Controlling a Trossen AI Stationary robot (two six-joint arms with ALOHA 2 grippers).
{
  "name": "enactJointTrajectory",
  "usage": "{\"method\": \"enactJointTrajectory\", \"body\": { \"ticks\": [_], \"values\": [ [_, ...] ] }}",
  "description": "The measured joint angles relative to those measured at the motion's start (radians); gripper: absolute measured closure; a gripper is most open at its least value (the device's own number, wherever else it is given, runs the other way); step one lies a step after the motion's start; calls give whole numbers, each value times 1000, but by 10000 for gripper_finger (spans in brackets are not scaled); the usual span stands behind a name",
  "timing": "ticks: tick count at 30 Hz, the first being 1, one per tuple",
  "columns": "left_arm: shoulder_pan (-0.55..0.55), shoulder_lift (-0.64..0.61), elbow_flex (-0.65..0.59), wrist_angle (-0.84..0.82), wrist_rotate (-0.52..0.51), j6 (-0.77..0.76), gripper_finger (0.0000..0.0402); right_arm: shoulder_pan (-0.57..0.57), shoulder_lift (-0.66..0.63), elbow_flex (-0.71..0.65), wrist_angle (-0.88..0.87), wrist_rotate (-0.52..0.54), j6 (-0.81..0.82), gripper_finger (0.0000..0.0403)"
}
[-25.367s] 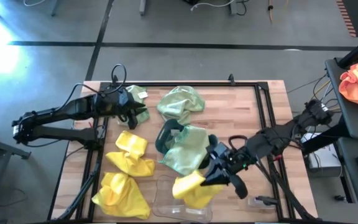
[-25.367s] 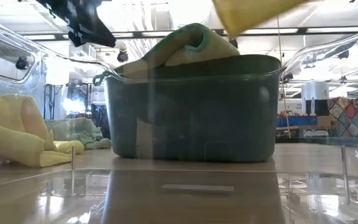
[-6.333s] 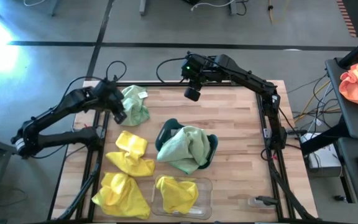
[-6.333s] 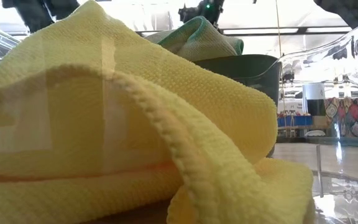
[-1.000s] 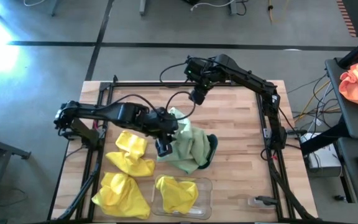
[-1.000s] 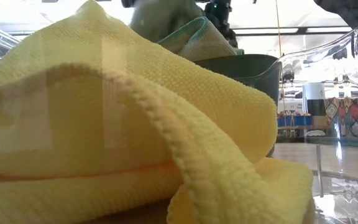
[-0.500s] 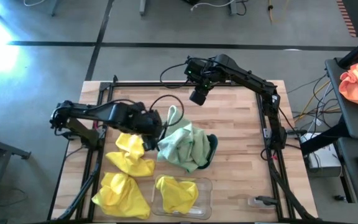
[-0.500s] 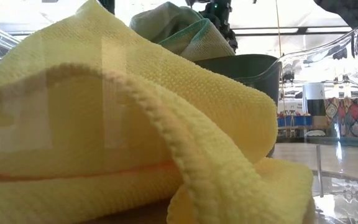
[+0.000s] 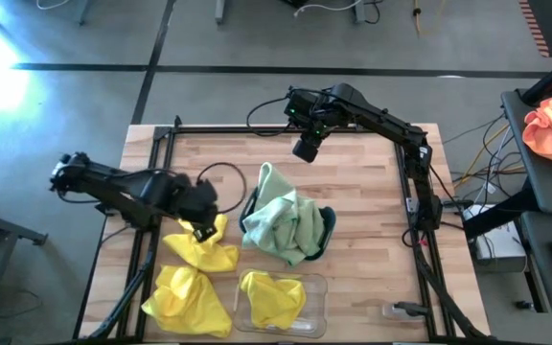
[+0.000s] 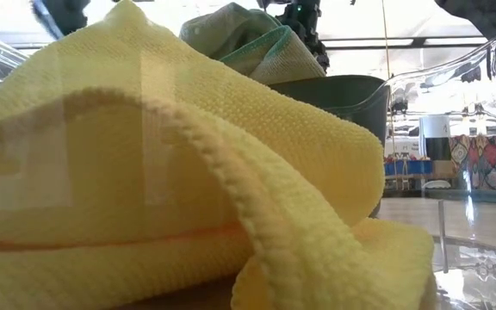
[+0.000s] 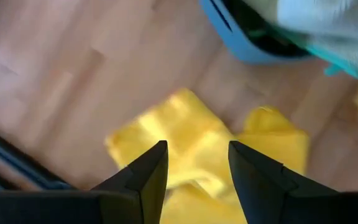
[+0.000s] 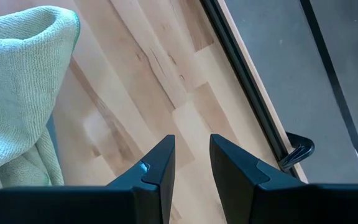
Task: Sort microfiber towel by color & place in baskets
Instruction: Put the top yellow microfiber cloth into the transparent bin
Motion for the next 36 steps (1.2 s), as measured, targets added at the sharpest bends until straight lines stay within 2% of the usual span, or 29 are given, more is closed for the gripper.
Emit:
{"method": "enactJointTrajectory", "body": {
  "ticks": [8, 15, 28, 36],
  "values": [
    [-108, -165, -273, 242, 76, -229, 248, 0, 0, 0, 4, 0, 3, 310],
    [-162, -167, -408, 255, 182, -300, 248, 0, 0, 0, 4, 0, 41, 310],
    [-179, -121, -452, 338, 180, -268, 248, 5, 0, 0, 4, -29, 66, 310],
    [-178, -27, -462, 348, 137, -230, 248, 25, 0, 0, 4, -29, 75, 310]
  ]
}}
